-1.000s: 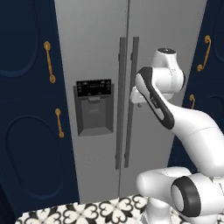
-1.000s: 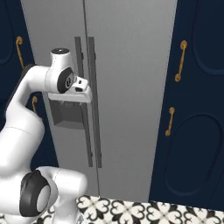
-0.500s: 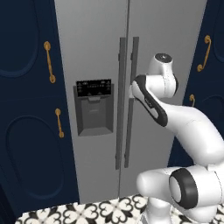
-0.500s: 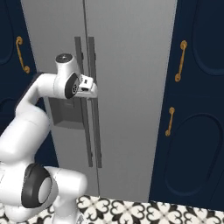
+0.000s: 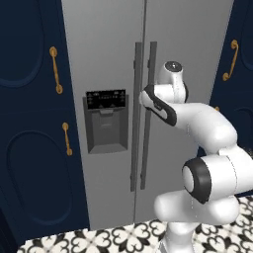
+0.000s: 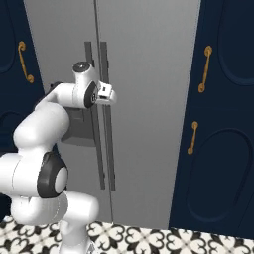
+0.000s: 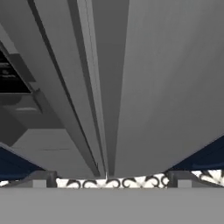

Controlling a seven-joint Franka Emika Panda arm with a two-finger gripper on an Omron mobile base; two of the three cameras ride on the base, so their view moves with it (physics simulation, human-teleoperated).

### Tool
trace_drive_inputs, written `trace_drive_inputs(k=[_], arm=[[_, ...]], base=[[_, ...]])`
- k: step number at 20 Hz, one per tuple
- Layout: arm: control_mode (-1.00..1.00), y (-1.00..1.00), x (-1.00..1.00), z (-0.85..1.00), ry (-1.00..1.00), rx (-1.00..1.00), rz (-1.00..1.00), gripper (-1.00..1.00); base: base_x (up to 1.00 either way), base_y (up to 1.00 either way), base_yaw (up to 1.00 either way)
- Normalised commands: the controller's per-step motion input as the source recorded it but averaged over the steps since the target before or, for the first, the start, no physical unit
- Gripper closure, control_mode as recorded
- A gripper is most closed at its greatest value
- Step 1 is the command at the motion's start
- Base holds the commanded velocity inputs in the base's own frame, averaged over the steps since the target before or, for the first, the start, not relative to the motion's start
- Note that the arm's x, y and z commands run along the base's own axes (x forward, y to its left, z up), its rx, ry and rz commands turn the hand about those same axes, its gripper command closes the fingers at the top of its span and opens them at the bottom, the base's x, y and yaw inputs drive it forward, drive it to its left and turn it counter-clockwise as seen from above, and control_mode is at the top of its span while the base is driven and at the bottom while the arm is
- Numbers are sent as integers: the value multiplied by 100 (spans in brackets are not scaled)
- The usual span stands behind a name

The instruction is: Take the strawberry from the fridge and place it on top of the pancake, located on the dining counter.

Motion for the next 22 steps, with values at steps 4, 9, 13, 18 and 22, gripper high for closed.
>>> trace_drive_inputs(k=[4,9,13,18,22], arm=[[-100,0,51,-7,-9,0,0,-100],[-100,-6,47,-24,-7,0,0,-100],[-100,-5,62,-10,0,0,0,-100],[-100,0,46,-3,-6,0,0,-100],[-100,-1,39,-10,-15,0,0,-100]], base=[[0,0,0],[0,0,0],[0,0,0],[0,0,0],[0,0,0]])
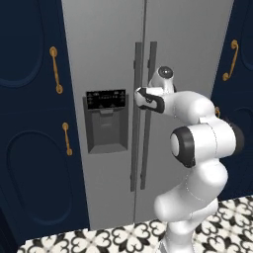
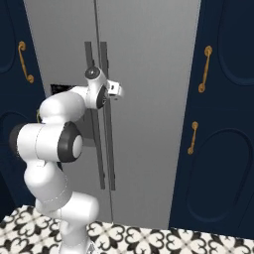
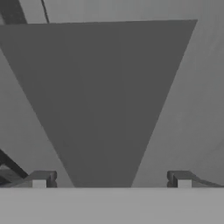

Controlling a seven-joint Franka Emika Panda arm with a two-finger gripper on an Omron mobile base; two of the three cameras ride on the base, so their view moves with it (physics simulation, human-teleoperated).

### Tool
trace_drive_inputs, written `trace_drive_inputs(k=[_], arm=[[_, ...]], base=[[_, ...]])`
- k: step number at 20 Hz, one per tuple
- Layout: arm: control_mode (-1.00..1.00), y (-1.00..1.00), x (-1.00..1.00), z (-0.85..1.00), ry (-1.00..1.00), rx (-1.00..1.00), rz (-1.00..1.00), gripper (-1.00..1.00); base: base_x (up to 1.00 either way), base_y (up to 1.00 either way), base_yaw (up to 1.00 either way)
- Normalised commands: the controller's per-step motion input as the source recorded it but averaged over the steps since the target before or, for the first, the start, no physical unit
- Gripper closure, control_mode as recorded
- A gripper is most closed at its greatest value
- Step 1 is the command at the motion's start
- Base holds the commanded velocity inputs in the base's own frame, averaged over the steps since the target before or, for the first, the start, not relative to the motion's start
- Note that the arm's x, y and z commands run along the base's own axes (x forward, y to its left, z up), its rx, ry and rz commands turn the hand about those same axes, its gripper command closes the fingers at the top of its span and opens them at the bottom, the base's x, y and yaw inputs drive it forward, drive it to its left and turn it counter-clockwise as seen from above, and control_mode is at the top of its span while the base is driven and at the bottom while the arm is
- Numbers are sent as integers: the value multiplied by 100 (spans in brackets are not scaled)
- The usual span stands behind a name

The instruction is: Take the strawberry from the fridge and place it on top of the pancake, located on the dining counter.

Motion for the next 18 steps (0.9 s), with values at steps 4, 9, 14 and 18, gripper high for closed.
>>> trace_drive_inputs(k=[4,9,14,18], arm=[[-100,-14,35,-22,-22,0,0,-100],[-100,-11,43,-14,-12,0,0,-100],[-100,0,-4,0,0,0,0,100],[-100,-26,-72,0,0,2,0,100]], base=[[0,0,0],[0,0,0],[0,0,0],[0,0,0]])
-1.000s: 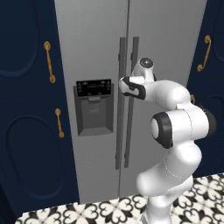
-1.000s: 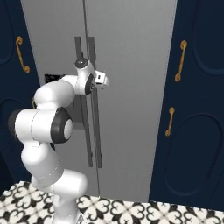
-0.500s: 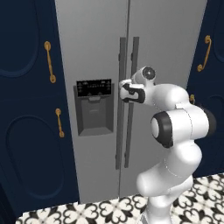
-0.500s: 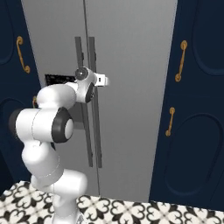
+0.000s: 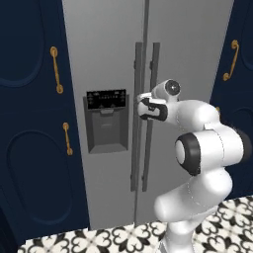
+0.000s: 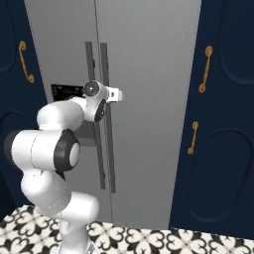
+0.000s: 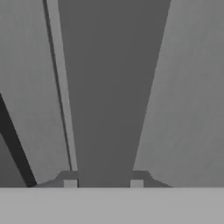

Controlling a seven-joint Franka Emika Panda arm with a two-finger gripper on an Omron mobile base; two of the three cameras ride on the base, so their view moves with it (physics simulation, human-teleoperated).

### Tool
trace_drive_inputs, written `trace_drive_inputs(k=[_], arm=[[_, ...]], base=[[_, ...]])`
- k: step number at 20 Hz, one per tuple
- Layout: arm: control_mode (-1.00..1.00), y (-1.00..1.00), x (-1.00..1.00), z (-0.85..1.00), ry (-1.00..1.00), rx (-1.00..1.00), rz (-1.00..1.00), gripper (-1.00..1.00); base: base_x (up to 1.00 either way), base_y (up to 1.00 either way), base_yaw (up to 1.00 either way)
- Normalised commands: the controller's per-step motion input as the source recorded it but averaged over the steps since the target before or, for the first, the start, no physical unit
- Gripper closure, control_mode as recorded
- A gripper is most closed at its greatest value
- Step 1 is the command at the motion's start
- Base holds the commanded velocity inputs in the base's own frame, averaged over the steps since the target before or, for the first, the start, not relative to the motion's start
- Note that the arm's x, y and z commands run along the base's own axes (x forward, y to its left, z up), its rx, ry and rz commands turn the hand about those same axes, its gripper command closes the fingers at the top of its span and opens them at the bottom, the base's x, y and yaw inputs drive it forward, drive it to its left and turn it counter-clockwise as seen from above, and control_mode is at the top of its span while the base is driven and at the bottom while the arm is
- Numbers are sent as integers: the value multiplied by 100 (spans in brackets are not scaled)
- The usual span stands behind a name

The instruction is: Take the strawberry from the fridge and place it on top of the pancake, located on the dining counter.

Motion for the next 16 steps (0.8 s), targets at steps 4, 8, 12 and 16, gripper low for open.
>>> trace_drive_inputs(k=[4,8,12,16], arm=[[-100,-88,-100,-4,8,2,-3,100],[-100,-100,-100,-6,10,6,-2,100],[-100,-100,-100,-11,17,9,-4,100],[-100,-100,-100,-29,25,6,-7,100]], base=[[0,0,0],[0,0,0],[0,0,0],[0,0,0]])
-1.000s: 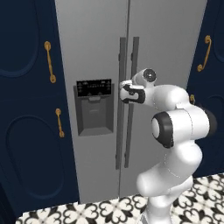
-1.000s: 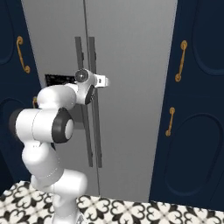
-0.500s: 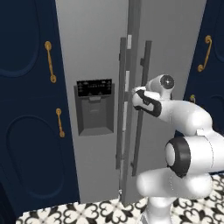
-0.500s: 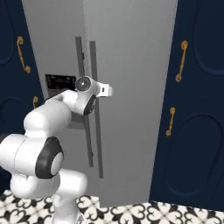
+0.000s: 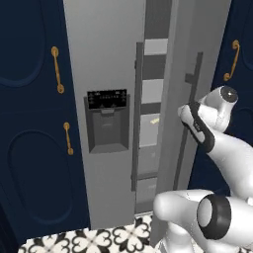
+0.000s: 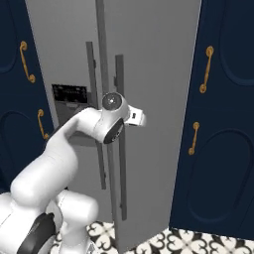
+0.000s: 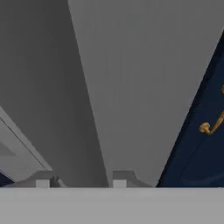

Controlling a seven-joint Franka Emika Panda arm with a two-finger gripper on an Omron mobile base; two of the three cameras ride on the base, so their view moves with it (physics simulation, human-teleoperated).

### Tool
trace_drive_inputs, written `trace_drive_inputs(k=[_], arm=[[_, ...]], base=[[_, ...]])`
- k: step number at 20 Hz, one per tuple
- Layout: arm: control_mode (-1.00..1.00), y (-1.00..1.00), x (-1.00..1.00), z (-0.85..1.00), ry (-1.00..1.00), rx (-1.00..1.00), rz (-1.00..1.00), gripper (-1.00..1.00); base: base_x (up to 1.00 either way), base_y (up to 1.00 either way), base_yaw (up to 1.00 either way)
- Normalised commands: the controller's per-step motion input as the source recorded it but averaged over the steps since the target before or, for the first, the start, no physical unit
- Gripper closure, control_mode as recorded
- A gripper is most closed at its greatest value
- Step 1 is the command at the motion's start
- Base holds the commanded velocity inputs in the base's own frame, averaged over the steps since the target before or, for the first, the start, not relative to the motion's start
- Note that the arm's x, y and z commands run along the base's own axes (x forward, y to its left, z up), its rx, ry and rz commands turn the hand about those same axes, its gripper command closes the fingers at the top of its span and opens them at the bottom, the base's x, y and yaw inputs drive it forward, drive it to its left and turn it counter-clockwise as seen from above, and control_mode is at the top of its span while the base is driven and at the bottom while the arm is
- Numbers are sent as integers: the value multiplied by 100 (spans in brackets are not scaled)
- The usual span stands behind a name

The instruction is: Take the strawberry from the fridge and place it on top of the pancake, located on the dining counter.

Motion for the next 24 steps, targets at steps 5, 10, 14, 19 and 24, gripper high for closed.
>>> trace_drive_inputs(k=[5,10,14,19,24], arm=[[-100,-100,-100,-26,28,3,-14,100],[-100,-100,-100,-22,12,0,-19,-100],[-100,-13,-97,17,-4,-5,-16,-100],[-100,62,-39,49,-1,-31,-3,-100],[-100,93,36,12,6,-58,15,-100]], base=[[0,0,0],[0,0,0],[0,0,0],[0,0,0],[0,0,0]])
